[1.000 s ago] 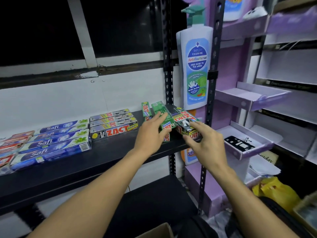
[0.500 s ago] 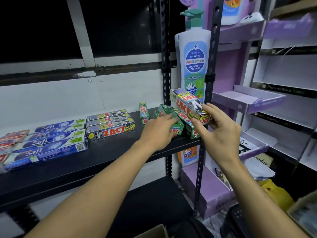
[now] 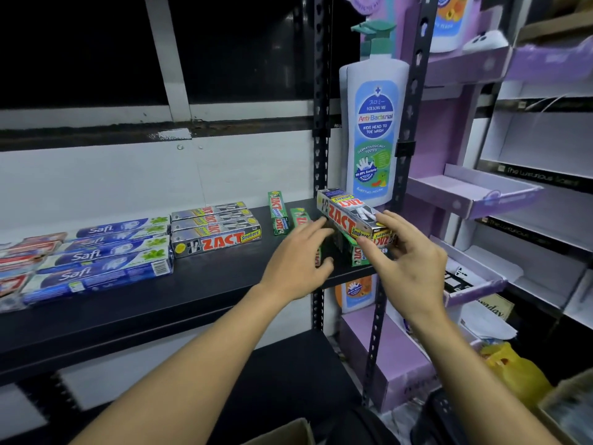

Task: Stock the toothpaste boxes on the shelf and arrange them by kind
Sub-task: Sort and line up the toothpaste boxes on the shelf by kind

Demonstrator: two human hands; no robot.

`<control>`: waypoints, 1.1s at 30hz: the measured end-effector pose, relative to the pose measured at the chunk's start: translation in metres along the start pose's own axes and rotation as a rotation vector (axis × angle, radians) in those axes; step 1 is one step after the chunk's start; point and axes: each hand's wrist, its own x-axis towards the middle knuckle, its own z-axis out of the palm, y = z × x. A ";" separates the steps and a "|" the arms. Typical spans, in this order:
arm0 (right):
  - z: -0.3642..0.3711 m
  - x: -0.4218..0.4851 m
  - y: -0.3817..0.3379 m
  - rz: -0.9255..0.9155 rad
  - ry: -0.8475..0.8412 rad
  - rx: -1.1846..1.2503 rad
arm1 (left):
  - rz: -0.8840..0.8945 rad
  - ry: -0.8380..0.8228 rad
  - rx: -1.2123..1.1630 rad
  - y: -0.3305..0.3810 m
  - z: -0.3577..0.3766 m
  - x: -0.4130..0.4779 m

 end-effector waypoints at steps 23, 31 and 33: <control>0.102 -0.041 -0.036 -0.086 -0.636 -0.086 | -0.251 0.119 0.200 -0.125 -0.102 -0.139; 0.134 -0.045 -0.018 -0.304 -0.533 -0.352 | -0.210 0.190 0.283 -0.128 -0.111 -0.148; 0.141 -0.050 -0.026 -0.344 -0.505 -0.358 | -0.188 0.190 0.299 -0.130 -0.111 -0.150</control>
